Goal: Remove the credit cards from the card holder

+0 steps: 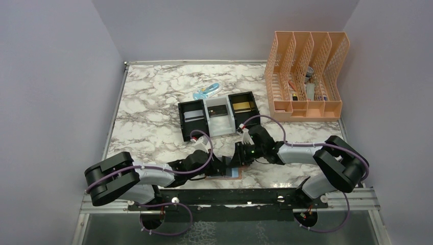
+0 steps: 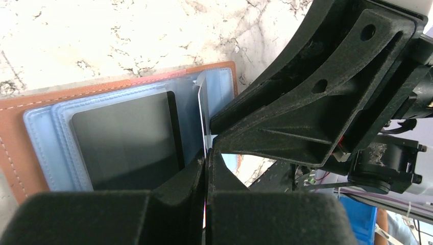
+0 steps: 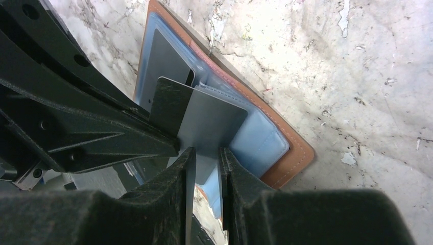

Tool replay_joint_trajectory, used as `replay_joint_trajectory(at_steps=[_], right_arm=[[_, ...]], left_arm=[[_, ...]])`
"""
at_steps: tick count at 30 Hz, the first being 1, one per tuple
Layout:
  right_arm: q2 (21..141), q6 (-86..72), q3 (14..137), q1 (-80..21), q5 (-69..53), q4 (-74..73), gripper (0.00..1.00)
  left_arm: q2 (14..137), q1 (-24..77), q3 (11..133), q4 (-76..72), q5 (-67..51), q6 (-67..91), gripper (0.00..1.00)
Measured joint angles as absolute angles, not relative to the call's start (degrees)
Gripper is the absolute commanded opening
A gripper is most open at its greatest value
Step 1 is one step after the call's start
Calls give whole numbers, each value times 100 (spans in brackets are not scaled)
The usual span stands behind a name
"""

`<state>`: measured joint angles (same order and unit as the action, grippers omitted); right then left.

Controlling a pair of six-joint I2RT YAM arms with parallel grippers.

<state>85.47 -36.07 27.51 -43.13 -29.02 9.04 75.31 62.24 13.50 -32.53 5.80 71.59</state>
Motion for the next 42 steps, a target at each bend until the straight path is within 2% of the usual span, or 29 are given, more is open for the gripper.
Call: replay_joint_trajectory(at_steps=[11, 34, 38, 41, 42], right_arm=[[8468, -3553, 2808, -4366, -2661, 735, 25], [8267, -3291, 2799, -4351, -2733, 615, 28], [7915, -3317, 2700, -4351, -2530, 596, 36], [7437, -3426, 2550, -4351, -2329, 637, 53], [7262, -3479, 2488, -4348, -2276, 663, 55]], left_arm=[[7100, 6224, 1120, -3249, 637, 7199, 0], [7030, 6228, 1096, -3293, 666, 7231, 0], [6637, 6226, 956, -3227, 773, 7170, 0], [6254, 6193, 930, -3044, 834, 6991, 0], [6088, 6165, 939, -2926, 840, 6877, 0]])
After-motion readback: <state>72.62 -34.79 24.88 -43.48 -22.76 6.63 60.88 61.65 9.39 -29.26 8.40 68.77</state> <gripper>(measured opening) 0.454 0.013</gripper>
